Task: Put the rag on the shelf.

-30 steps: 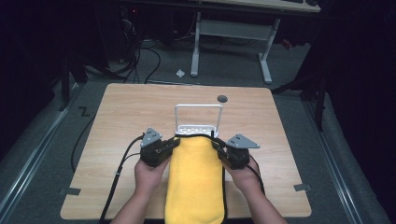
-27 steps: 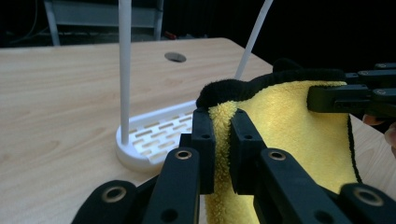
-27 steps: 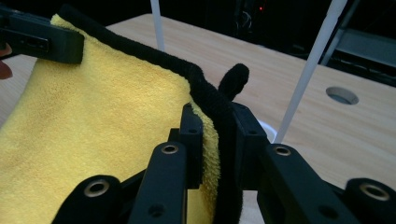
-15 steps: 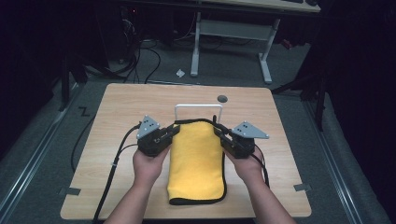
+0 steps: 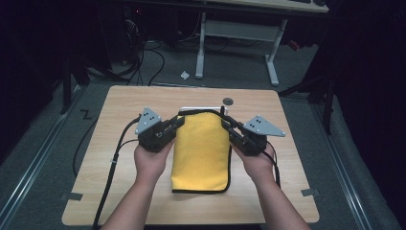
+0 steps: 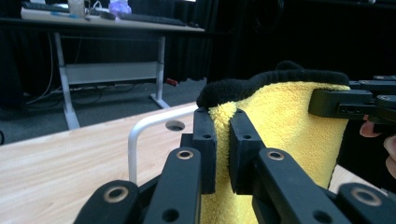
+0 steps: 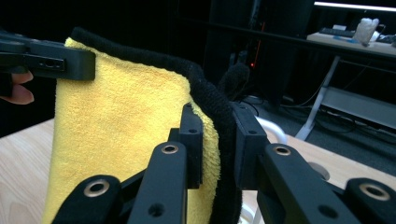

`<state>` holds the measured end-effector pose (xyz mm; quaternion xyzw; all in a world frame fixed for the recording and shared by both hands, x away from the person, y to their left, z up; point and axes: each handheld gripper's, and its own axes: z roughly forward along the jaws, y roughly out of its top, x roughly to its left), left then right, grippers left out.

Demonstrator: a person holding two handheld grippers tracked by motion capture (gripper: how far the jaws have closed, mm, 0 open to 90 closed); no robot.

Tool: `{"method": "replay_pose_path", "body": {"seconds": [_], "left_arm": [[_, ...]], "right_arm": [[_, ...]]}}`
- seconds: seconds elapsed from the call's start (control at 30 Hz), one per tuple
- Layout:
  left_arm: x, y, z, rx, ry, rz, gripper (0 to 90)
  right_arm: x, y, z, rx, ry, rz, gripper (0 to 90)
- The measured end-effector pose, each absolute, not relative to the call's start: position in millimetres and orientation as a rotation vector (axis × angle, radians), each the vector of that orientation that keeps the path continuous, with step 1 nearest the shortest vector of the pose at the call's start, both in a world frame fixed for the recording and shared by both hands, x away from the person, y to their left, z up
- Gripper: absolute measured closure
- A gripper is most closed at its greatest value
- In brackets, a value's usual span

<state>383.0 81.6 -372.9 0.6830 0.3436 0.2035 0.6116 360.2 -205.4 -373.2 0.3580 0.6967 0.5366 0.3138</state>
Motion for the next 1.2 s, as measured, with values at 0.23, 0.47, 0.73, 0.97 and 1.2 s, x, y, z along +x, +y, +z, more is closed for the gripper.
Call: {"method": "replay_pose_path", "body": {"seconds": [0.23,0.47,0.73,0.97,1.2], "left_arm": [[384,81,-357,1.554,0.766,0.49,83.4],[387,80,-341,1.539,0.743,0.509,83.4],[394,78,-323,1.53,0.713,0.539,83.4],[403,78,-311,1.538,0.699,0.562,83.4],[424,77,-316,1.597,0.717,0.537,83.2]], "right_arm": [[359,-209,-356,0.928,1.791,1.446,77.6],[361,-212,-341,0.918,1.758,1.462,77.6],[367,-213,-325,0.918,1.726,1.475,77.6],[372,-213,-312,0.912,1.708,1.477,77.6],[389,-214,-313,0.947,1.72,1.459,77.6]]}}
